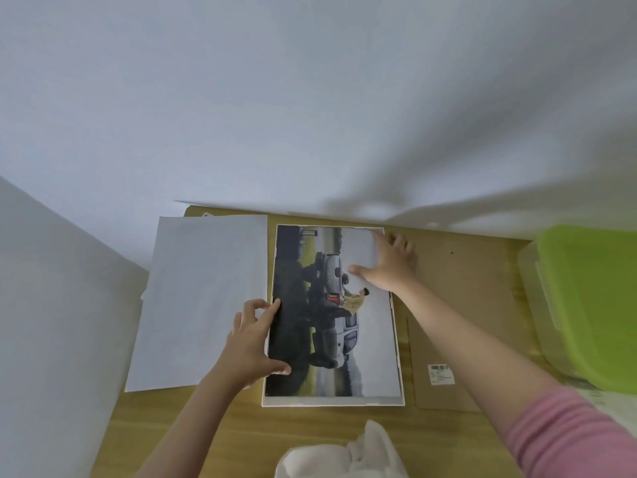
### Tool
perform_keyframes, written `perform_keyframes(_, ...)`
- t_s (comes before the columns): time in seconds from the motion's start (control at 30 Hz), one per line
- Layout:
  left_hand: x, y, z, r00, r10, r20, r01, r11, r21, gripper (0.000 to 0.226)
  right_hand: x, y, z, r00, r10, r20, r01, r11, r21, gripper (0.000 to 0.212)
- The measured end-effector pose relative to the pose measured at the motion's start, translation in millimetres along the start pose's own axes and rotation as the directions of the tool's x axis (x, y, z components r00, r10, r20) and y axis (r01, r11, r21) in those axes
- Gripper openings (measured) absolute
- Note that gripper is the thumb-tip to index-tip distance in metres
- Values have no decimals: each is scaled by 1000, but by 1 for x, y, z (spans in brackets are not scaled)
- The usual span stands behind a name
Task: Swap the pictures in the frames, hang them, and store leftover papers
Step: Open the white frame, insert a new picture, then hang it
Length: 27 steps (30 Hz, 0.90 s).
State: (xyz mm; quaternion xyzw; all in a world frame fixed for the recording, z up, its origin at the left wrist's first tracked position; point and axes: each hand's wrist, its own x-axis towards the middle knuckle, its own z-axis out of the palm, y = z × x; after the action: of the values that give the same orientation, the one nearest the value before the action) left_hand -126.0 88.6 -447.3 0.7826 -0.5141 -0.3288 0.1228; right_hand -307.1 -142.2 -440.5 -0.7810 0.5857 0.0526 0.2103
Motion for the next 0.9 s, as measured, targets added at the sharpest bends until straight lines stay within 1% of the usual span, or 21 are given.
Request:
perform_keyframes(0.17, 0, 0, 0, 1000, 7, -10, -7, 1000, -2, 110, -1, 0, 3, 999, -11, -33, 12, 1000, 17, 93)
perform_keyframes(0.33, -1, 0, 0, 1000, 5, -15, -5, 1000, 1, 110, -8, -2, 0, 996, -62, -70, 63, 998, 19, 80)
perform_keyframes(0.4, -1, 0, 0, 1000, 6, -16, -6, 1000, 1, 110, -15, -2, 2, 990, -89, -108, 98, 992, 79, 75)
perform_keyframes(0.47, -1, 0, 0, 1000, 7, -16, -7, 1000, 0, 110, -25, 0, 5, 982, -105, -154, 134, 972, 193, 72)
perform_keyframes(0.53, -2, 0, 1, 1000, 9, -20, -9, 1000, -1, 111, -37, 4, 7, 979, -119, -166, 171, 921, 350, 72)
perform_keyframes(0.6, -2, -1, 1, 1000, 11, -25, -11, 1000, -3, 111, -52, 8, 8, 978, -122, -168, 186, 875, 447, 73)
perform_keyframes(0.73, -2, -2, 1, 999, 17, -27, -17, 1000, -3, 112, -81, 16, 17, 978, -79, -195, 167, 854, 493, 70)
perform_keyframes(0.9, -3, -2, 1, 999, 26, -22, -26, 1000, 1, 112, -113, 29, 39, 979, -17, -204, 129, 828, 545, 56)
